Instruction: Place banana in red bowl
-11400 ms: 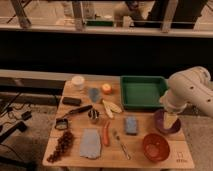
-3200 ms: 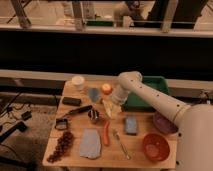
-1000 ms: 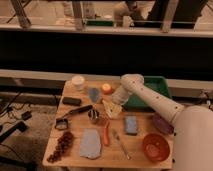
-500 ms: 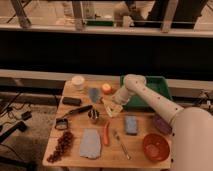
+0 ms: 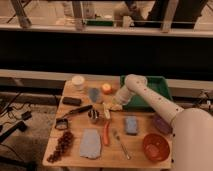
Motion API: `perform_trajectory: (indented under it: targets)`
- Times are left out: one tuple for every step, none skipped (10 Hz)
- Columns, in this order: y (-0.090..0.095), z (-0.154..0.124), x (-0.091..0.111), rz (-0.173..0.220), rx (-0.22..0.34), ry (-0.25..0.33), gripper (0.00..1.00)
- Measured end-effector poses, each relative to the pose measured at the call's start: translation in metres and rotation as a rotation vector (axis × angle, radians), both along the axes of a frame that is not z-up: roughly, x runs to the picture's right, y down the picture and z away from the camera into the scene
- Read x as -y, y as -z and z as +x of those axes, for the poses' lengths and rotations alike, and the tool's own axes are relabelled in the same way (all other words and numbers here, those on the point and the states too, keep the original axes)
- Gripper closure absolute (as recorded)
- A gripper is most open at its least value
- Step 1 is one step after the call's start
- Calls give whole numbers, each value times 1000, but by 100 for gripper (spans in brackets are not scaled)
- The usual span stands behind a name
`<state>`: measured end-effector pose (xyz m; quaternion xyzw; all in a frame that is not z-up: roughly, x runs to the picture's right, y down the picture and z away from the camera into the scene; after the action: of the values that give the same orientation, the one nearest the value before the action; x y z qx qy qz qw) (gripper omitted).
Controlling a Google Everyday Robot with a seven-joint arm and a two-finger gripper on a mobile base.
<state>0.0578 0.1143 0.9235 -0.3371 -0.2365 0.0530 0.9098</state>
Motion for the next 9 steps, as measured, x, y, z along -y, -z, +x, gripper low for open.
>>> perform_trajectory:
  targets:
    - [2,1,3,12,3,-11,100]
    - [6,4,6,24,5,-24,100]
    - [14,9,13,46,11,-47,100]
    - [29,15,24,80,13,-69,100]
    - [41,21,33,106,7,-87,100]
    - [53,26,40,132,-3,-99,100]
    - [72,31,50,169,-20,-100,100]
    - [79,32,51,180,-29,-91,100]
    - [90,30,50,174,-34,-67,100]
